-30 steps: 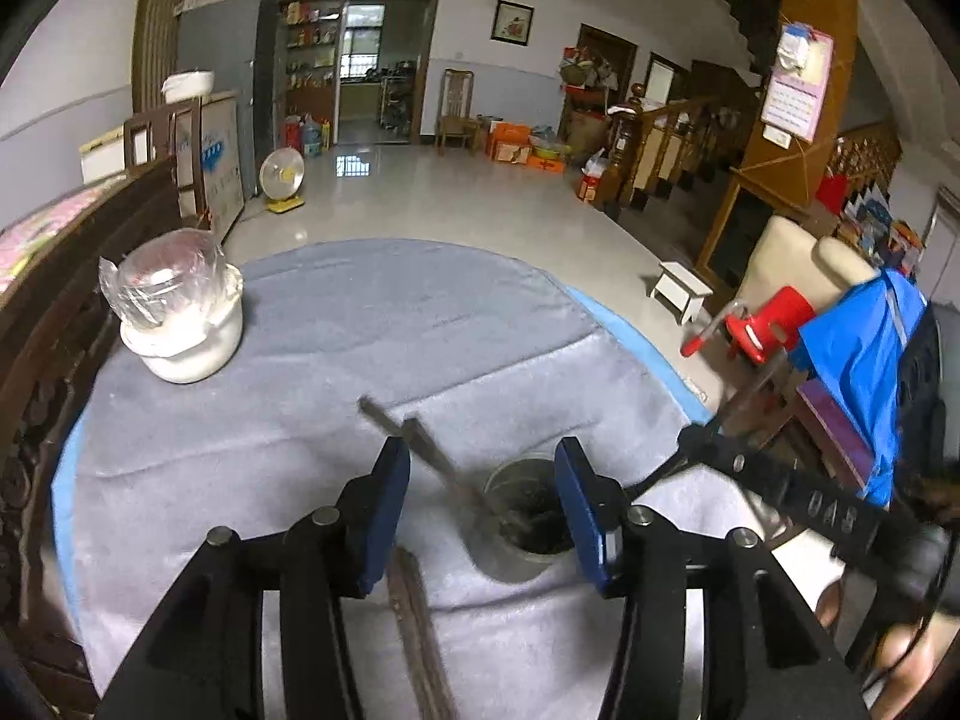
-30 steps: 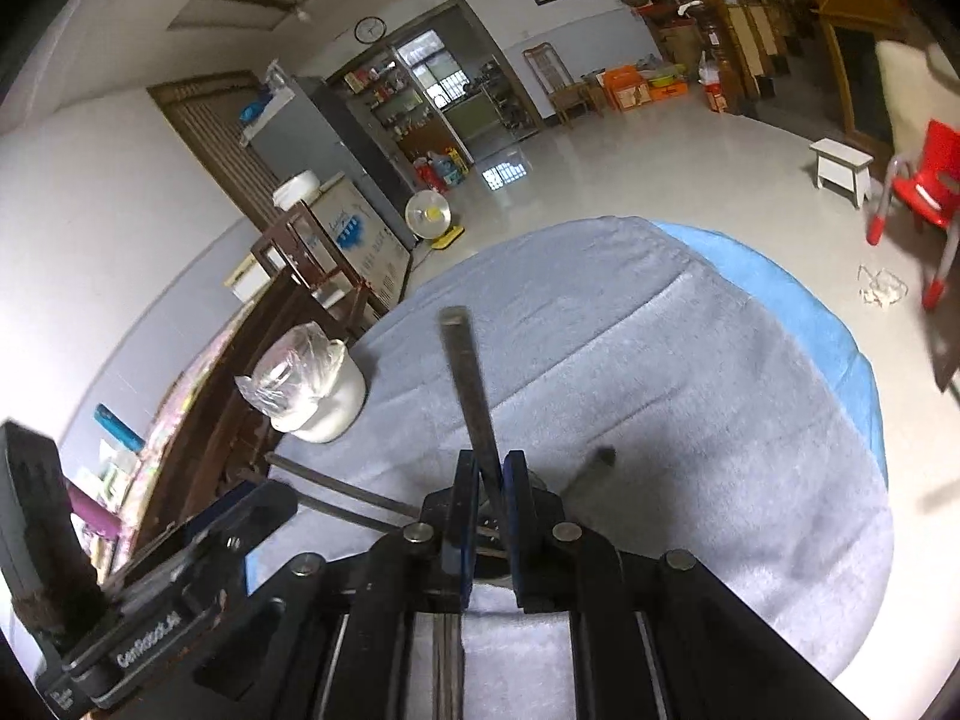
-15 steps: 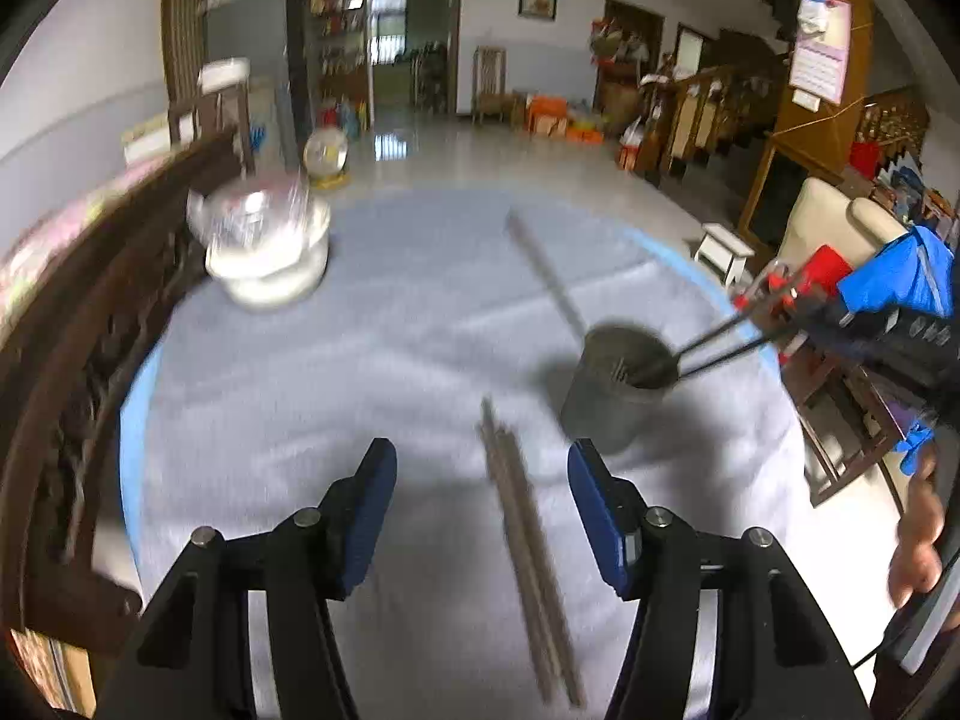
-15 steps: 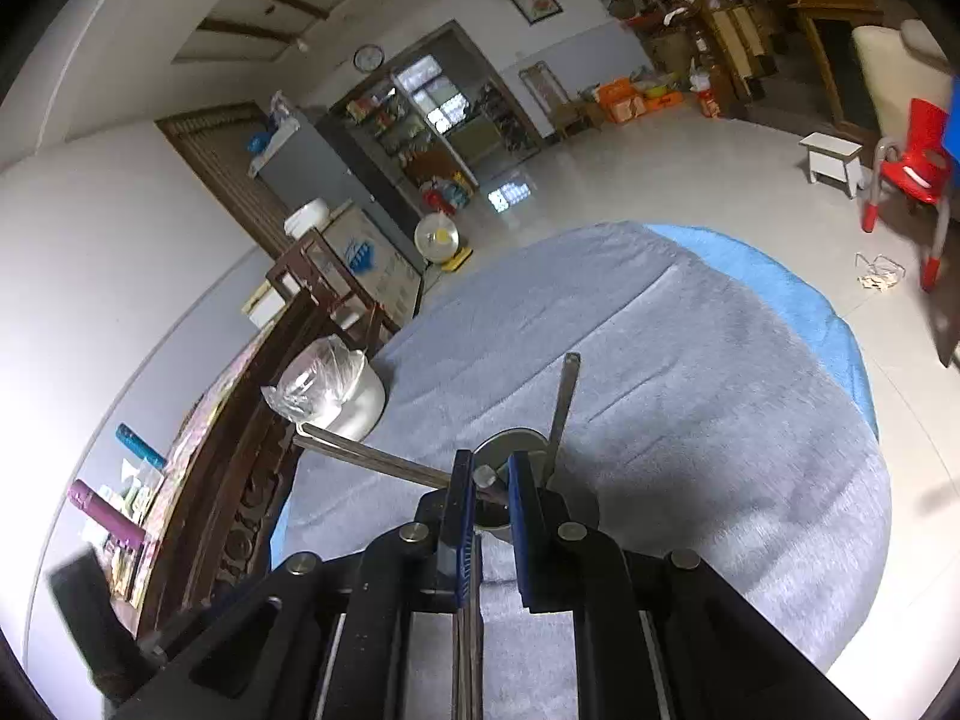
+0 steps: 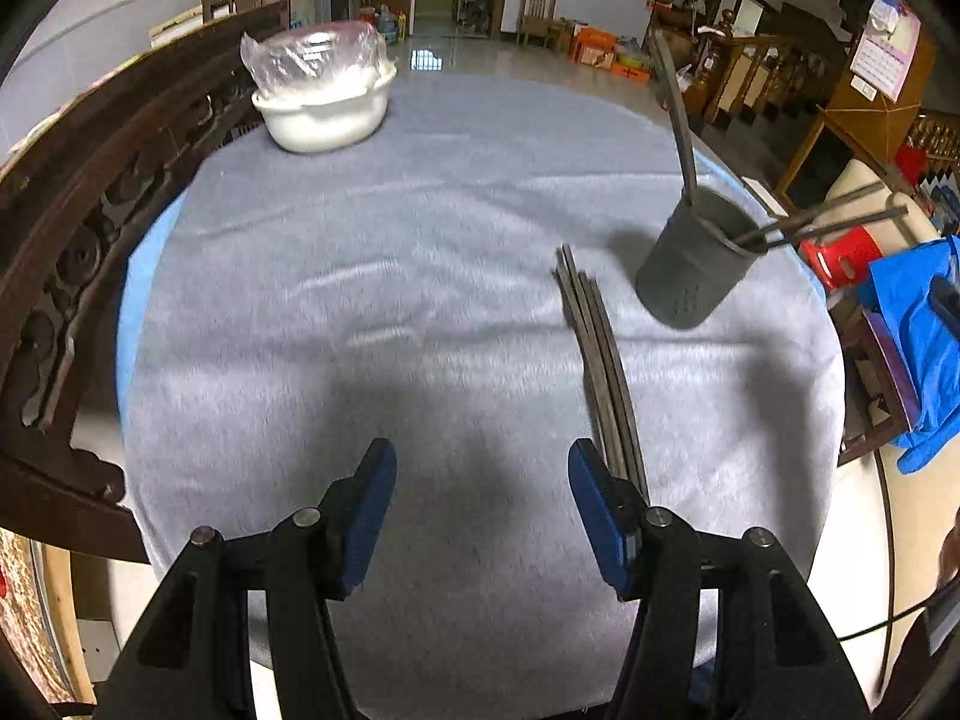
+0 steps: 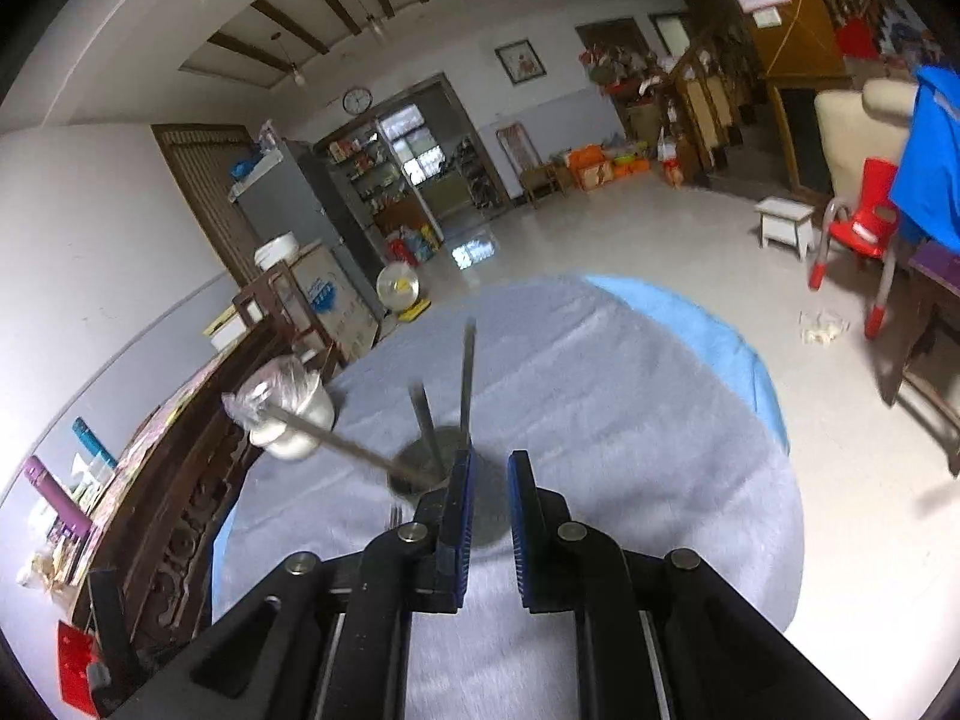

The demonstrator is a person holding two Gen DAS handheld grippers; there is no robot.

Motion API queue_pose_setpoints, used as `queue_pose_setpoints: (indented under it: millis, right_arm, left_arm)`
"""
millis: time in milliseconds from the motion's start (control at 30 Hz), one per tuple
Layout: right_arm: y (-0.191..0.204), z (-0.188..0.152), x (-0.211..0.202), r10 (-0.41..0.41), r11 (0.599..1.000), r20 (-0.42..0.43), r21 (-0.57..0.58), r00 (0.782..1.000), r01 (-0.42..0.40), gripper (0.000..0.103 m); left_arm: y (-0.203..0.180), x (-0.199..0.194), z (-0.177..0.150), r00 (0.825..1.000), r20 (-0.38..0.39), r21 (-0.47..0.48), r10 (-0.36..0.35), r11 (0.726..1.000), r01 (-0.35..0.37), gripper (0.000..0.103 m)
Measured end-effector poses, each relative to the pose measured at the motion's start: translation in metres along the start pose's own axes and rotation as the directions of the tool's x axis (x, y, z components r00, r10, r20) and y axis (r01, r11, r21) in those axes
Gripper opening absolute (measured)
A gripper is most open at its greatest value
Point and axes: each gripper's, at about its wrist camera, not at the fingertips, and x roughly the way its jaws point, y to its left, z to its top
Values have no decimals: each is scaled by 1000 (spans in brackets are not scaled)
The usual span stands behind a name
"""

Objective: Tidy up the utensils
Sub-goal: 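Move both open tools back over the chopstick bundle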

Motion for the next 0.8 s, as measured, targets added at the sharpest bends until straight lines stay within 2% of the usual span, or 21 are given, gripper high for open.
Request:
queue_pose_setpoints:
  millis: [133,233,400,500,600,733,800]
  right_arm:
    - [-6,-24,21,-8,1000,-103,-7,995,8,13]
    - [-12,-42,36,8,1000,-178,27,984,-3,13]
    - [-11,-60,54,20,999,-251,30,968,-13,13]
    - [-5,-66,59,30,1000,-270,12,962,-28,13]
    - [-3,-71,64,41,999,-287,13,957,-39,13]
    - [1,-77,70,45,999,-310,1,950,-47,13]
    - [5,-79,72,50,999,-323,-5,945,-54,13]
  left_arm:
    - [-11,16,-6,998,-55,18,-27,999,28,61]
    - [-20,30,-10,995,-87,26,-55,998,57,65]
    - [-40,57,-14,984,-158,36,-83,995,90,66]
    - [-50,71,-16,983,-179,56,-29,998,40,66]
    - [-54,86,-16,978,-210,52,-6,998,17,66]
    - [-49,88,-15,983,-183,41,-3,999,11,69]
    - [-41,87,-16,983,-179,40,37,999,-31,69]
